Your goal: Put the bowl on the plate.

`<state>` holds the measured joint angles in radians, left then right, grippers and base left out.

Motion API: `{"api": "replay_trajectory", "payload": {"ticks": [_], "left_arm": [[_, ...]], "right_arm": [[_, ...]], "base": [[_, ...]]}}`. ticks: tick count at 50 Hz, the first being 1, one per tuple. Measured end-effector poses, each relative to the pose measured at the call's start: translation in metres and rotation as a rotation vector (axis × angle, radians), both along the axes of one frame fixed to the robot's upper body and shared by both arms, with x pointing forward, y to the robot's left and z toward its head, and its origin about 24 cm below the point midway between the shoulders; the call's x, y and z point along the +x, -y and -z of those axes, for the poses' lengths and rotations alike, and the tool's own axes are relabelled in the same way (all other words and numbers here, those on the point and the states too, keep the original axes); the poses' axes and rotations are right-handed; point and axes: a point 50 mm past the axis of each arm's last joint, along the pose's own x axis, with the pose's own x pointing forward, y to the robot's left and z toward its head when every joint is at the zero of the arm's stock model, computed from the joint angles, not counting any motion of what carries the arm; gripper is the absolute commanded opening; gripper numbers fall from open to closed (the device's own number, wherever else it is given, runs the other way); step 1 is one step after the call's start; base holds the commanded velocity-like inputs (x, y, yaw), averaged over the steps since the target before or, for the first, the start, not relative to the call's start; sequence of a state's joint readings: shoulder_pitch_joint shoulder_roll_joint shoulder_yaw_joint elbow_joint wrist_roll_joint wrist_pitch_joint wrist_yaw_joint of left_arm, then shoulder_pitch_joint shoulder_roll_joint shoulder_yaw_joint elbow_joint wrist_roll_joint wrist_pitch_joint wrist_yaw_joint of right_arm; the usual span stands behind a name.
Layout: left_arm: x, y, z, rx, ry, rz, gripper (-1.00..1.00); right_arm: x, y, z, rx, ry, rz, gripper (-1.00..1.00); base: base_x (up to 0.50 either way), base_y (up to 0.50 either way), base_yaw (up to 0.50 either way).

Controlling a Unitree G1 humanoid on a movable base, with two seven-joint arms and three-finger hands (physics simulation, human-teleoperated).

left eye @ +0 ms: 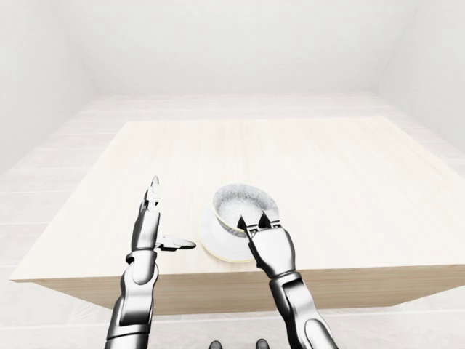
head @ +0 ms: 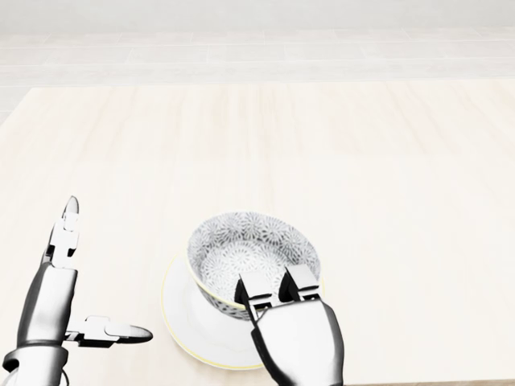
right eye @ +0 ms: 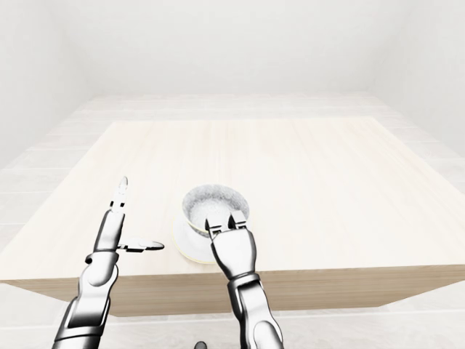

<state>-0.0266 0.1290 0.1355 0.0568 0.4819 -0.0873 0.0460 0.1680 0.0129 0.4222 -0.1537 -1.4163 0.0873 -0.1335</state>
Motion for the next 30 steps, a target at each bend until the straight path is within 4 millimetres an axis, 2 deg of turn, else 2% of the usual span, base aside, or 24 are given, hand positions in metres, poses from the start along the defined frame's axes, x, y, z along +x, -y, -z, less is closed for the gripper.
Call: {"api": "replay_trajectory", "payload": {"ticks": [30], "left_arm": [[-0.0002,0.0002,-0.0026,0.001,0.009,0.004,1.0]], "right_arm": [[0.0001,-0.0019,0.0087,-0.001,-0.022,-0.002,-1.0]], "base": [[0.0,0.0,0.0]]}}
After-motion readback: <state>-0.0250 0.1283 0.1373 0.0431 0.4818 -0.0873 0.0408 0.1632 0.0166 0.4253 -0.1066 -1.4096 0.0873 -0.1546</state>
